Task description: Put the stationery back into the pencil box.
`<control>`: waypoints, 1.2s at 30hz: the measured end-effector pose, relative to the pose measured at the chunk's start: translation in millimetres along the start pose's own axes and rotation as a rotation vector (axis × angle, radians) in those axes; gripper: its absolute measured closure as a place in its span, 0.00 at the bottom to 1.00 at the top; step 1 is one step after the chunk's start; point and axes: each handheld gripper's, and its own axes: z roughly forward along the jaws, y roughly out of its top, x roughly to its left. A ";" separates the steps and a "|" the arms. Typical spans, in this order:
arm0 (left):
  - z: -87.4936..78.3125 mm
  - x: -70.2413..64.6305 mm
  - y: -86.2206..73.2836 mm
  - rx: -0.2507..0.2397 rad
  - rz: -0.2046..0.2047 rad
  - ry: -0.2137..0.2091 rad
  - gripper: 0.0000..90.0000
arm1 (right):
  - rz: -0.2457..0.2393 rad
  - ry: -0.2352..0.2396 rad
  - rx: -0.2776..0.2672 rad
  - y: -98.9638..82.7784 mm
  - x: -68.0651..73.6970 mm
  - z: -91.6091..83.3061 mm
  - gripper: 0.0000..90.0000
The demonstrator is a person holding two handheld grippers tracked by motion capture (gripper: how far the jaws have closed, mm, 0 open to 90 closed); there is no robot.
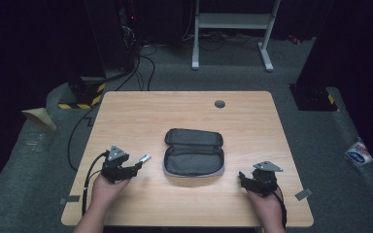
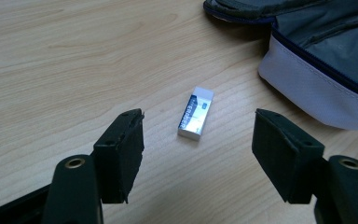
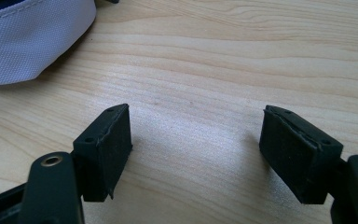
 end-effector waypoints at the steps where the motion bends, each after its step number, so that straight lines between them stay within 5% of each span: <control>1: 3.0 -1.0 1.0 0.009 0.013 0.005 0.38 | 0.000 0.000 0.000 0.0 0.0 0.0 0.28; 9: 20.5 -6.8 6.0 0.043 0.045 0.009 0.39 | -0.010 -0.001 -0.001 -0.3 -0.5 -0.2 0.28; 20: 39.3 1.7 7.5 0.049 0.011 -0.001 0.45 | -0.004 0.000 -0.001 -0.1 -0.1 -0.1 0.28; 28: 52.5 0.8 3.0 0.080 0.034 0.020 0.54 | 0.004 -0.001 0.001 0.0 0.6 0.0 0.28; 36: 54.4 -1.8 2.2 0.056 0.054 0.020 0.63 | 0.004 -0.002 0.001 0.0 0.6 0.0 0.28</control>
